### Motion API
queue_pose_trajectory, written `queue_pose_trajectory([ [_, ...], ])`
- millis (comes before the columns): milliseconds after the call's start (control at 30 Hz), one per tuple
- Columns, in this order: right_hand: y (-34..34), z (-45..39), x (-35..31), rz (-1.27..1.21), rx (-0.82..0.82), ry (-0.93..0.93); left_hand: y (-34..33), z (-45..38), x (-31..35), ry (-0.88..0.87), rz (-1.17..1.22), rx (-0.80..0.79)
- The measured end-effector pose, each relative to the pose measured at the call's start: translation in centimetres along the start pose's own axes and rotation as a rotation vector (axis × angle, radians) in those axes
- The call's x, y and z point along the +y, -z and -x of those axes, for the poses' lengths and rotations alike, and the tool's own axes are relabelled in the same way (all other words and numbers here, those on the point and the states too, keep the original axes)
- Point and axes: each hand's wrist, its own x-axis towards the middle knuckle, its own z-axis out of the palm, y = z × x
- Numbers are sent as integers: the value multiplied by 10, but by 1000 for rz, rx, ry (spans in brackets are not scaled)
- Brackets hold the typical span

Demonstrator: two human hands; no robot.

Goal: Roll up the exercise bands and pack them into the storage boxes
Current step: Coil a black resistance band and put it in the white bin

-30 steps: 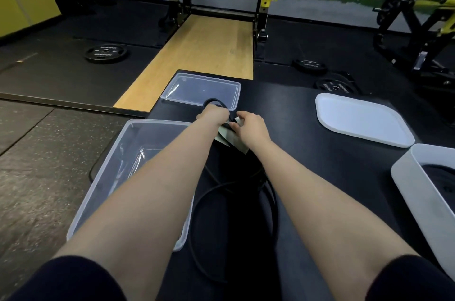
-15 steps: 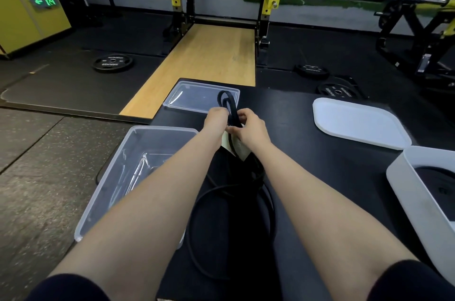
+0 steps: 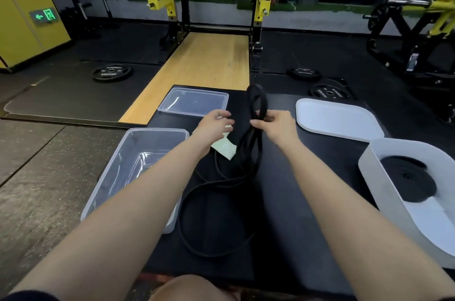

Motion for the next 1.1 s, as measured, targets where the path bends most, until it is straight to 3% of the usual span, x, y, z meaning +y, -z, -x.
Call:
queue_pose_trajectory([
  [167,43,19,10,257,-62,-43,-4,10,-28,20,-439,3],
  [500,70,34,52,499,-236,-390,-28,35,-58,-15,-816,-337],
  [600,73,43,69,482,-185,-424,-33,40,-64,-61,-849,-306],
  [700,78,48,80,468,-123,-469,-30,42,-68,-79,-823,-158],
  [833,83,56,75,740,-291,-505,-21,40,-75,-18,-945,-134],
  [900,82,60,65,900,-306,-444,-23,43,-73,-26,-975,-170],
  [967,76,62,55,997,-232,-231,-26,46,-72,-46,-975,-203],
  [1033,62,62,50,880,-261,46,-28,51,-72,-62,-961,-236],
  [1100,43,66,50,697,-438,265,-27,57,-75,-90,-942,-255],
])
